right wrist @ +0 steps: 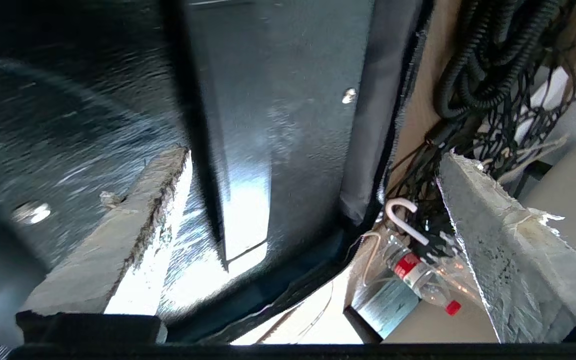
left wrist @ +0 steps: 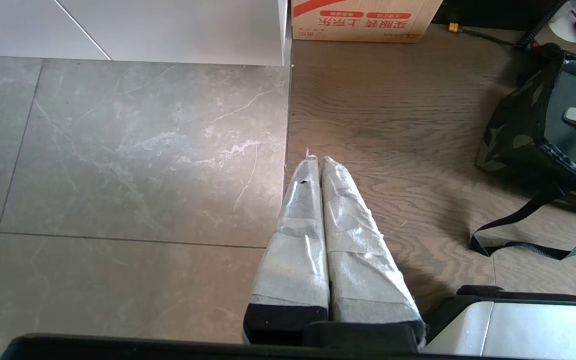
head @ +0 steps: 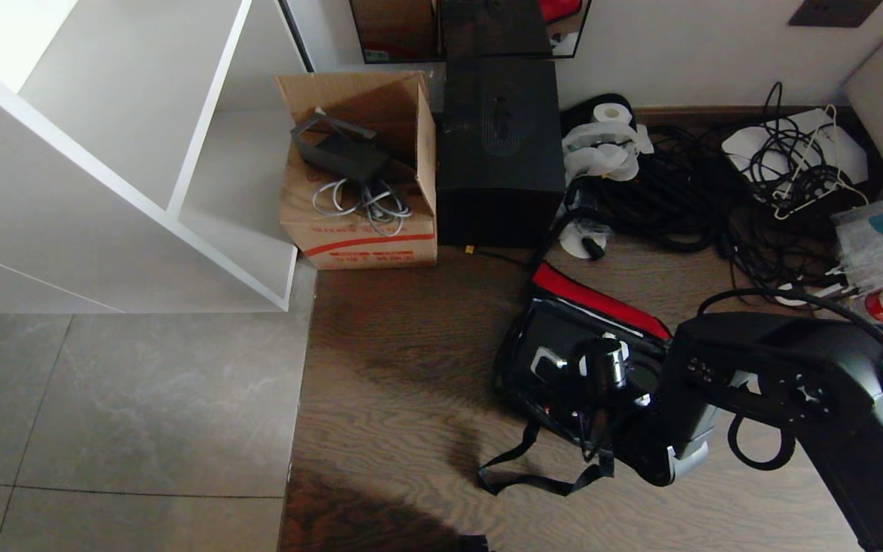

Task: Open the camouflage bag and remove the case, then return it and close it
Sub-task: Grip the handle

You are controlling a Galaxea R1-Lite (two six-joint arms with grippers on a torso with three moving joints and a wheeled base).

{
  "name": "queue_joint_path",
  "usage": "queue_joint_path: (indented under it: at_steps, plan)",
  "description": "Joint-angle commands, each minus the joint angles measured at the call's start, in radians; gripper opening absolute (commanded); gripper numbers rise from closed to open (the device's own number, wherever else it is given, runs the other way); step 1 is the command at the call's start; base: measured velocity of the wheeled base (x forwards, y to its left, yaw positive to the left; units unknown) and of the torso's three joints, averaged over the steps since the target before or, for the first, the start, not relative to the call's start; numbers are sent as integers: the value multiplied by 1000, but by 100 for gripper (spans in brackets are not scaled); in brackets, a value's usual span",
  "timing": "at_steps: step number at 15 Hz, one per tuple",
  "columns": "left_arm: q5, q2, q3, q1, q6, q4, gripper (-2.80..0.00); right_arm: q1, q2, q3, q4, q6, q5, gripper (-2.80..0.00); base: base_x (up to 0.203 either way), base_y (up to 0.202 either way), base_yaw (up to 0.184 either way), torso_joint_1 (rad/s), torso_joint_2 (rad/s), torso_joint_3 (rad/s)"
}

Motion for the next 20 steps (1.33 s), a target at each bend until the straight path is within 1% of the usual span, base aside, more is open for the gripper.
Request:
queue_joint_path:
  at_steps: [1, 3, 5, 7, 9, 10, 12, 17, 20]
  plan:
    - [0, 0, -1, 0, 0, 0, -280, -11, 13, -23, -8, -7, -10, 0, 0, 0, 0, 0, 0, 0]
    - [0, 0, 0, 0, 0, 0, -280, -39, 24, -69, -11, -10, -17, 0, 0, 0, 0, 0, 0, 0]
    - [0, 0, -1, 0, 0, 0, -280, -71, 30, -104, -40, -54, -17, 0, 0, 0, 0, 0, 0, 0]
    - [0, 0, 0, 0, 0, 0, -280, -89, 27, -147, -44, -68, -19, 0, 0, 0, 0, 0, 0, 0]
    - [0, 0, -1, 0, 0, 0, -280, -106, 18, -204, -38, -70, -49, 0, 0, 0, 0, 0, 0, 0]
    - [0, 0, 1, 0, 0, 0, -280, -112, 19, -226, -28, -71, -69, 0, 0, 0, 0, 0, 0, 0]
    - [0, 0, 1, 0, 0, 0, -280, -126, 31, -253, 34, -65, -75, 0, 0, 0, 0, 0, 0, 0]
    - [0, 0, 1, 0, 0, 0, -280, -165, 75, -375, 65, -70, -99, 0, 0, 0, 0, 0, 0, 0]
    - [0, 0, 0, 0, 0, 0, -280, -181, 113, -415, 100, -68, -100, 0, 0, 0, 0, 0, 0, 0]
